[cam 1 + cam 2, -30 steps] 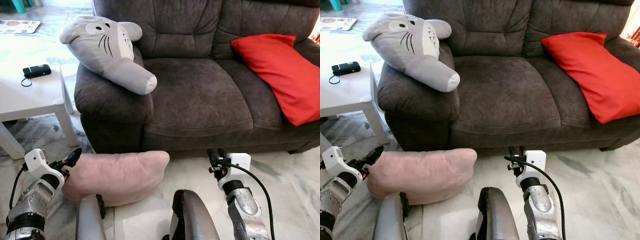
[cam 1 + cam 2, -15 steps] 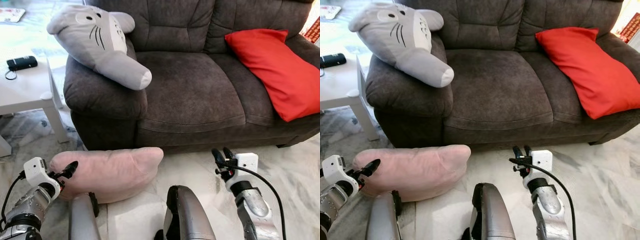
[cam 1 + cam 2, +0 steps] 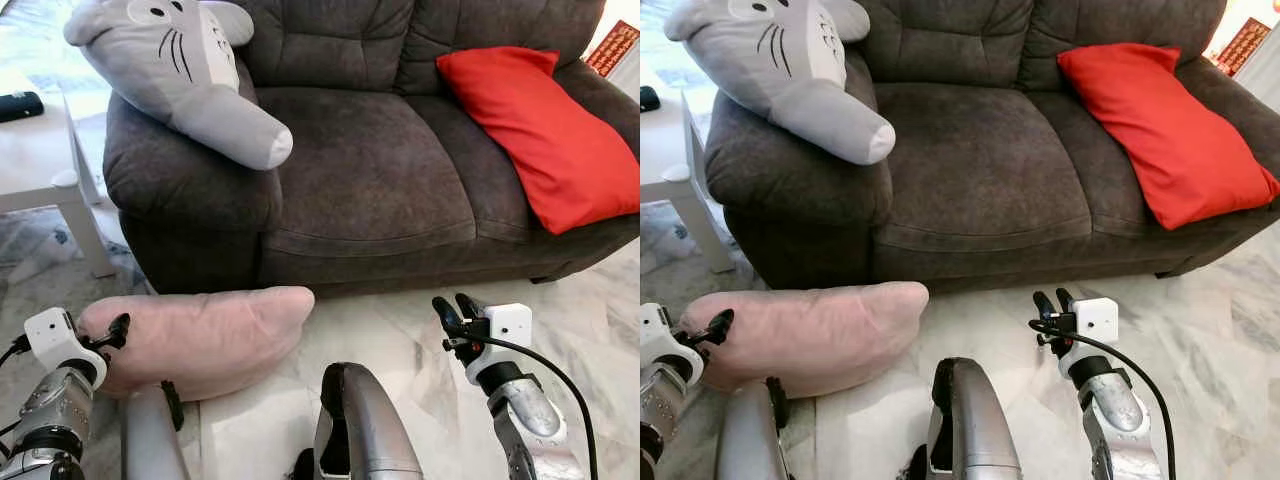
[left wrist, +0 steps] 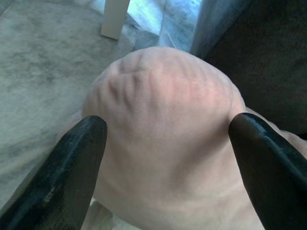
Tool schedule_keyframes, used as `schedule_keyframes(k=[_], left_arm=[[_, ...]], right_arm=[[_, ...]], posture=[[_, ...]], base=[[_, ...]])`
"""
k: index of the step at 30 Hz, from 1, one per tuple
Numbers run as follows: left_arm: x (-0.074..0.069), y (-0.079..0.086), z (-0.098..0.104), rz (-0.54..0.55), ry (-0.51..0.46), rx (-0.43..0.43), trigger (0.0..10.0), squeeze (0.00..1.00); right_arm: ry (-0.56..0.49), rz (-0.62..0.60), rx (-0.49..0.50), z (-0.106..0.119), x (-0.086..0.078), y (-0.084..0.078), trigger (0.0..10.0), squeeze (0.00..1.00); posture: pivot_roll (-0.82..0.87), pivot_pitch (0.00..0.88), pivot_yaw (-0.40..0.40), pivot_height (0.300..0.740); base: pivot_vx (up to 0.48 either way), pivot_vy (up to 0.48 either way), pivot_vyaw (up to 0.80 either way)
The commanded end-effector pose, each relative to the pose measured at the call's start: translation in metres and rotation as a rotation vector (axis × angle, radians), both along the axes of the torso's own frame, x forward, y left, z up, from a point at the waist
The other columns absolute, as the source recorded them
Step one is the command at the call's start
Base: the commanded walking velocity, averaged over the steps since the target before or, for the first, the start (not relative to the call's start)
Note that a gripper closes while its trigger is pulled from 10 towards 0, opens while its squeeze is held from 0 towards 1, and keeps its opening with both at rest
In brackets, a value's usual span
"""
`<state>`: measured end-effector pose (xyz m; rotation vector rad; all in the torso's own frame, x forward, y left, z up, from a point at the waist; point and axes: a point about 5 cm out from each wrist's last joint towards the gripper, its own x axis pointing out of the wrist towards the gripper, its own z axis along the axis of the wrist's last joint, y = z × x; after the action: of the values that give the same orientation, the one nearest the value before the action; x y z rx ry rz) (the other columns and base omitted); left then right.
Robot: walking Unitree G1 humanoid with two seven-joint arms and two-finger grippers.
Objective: Move the pillow to the sofa from floor
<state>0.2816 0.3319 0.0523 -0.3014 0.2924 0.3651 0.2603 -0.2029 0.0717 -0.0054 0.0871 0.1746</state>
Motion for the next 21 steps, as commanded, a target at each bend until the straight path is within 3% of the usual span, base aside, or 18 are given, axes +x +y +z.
schedule_keyframes(k=[1, 11, 21], left_arm=[[0.000, -0.005, -0.004, -0.017, 0.002, -0.021, 10.0, 0.00], [0.009, -0.019, -0.004, -0.127, 0.023, 0.016, 10.0, 0.00], [-0.001, -0.001, -0.005, -0.066, 0.123, 0.120, 10.0, 0.00]], right_arm=[[-0.007, -0.012, -0.013, 0.007, -0.003, -0.010, 10.0, 0.00], [-0.025, -0.001, -0.021, 0.025, -0.013, -0.017, 10.0, 0.00], [-0.004, -0.008, -0.018, 0.033, -0.032, -0.018, 10.0, 0.00]], posture=[[-0.07, 0.233, -0.289, 0.488], [-0.10, 0.306, -0.303, 0.488], [-0.12, 0.368, -0.291, 0.488]], base=[[0.000, 0.000, 0.00], [0.000, 0.000, 0.00], [0.000, 0.000, 0.00]])
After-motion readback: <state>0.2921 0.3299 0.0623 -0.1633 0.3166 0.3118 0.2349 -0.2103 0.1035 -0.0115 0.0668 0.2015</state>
